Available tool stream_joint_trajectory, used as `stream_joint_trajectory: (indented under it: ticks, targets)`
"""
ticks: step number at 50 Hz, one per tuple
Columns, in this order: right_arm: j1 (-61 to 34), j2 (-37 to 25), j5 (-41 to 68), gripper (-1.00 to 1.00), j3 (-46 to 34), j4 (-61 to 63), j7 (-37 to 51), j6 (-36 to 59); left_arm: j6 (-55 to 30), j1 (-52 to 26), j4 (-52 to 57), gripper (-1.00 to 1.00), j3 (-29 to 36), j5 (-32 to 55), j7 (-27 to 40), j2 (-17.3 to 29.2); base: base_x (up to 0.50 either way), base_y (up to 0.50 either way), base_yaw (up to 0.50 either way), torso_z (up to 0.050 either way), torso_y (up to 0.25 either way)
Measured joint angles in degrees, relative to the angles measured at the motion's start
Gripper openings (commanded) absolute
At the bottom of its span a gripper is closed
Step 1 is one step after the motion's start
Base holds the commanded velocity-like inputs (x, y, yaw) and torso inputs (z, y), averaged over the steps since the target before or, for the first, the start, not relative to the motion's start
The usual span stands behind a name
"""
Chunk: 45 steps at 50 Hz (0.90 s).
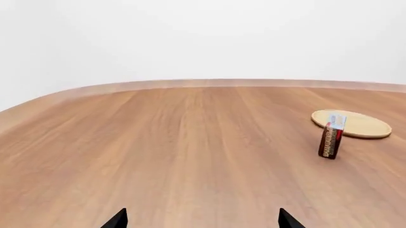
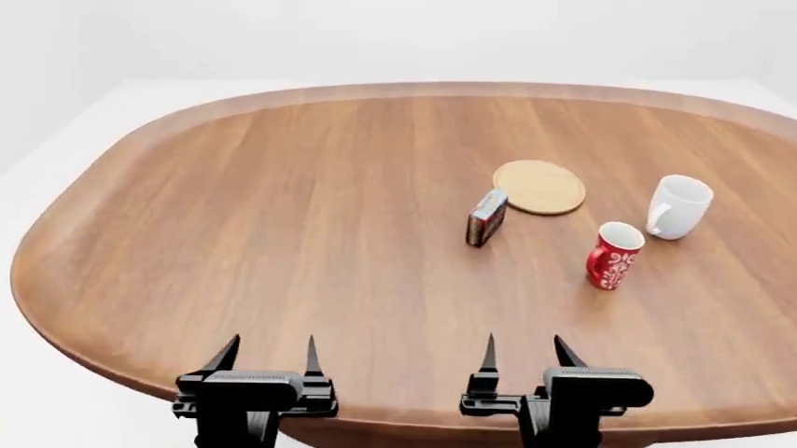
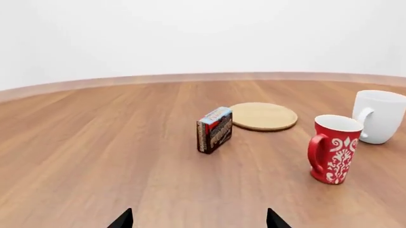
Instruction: Put the chocolate pudding to the left of the plate.
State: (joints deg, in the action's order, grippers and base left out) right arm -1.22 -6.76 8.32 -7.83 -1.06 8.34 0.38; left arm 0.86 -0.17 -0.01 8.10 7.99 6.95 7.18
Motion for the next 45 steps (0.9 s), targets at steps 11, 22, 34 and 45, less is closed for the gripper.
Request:
stream_joint_trajectory:
  ticks: [11,22,34,45]
  targets:
    - [-0.1,-0.4,0.6,1.00,-0.5,0.1,0.5,0.2,0.2,0.0,0.0,1.00,0.5,0.6,0.5,0.5,0.50,-0.06,0.00,0.000,0.000]
    - [-0.2,-0.9,1.0,1.00,-1.0,0.2,1.1,0.3,0.3,-0.1,-0.1,1.00,1.0,1.1,0.8,0.9,0.50,-0.05,0.00,0.000,0.000]
    - [-0.3,-1.3,1.4,1.00,-1.5,0.0,1.6,0.2,0.3,-0.3,-0.3,1.00,1.5,1.6,1.2,1.3,0.50,0.00,0.00,0.000,0.000]
    - [-0.4,-1.6,1.8,1.00,-2.0,-0.1,2.0,0.0,0.4,-0.4,-0.2,1.00,1.9,1.9,1.7,1.6,0.50,0.00,0.00,0.000,0.001]
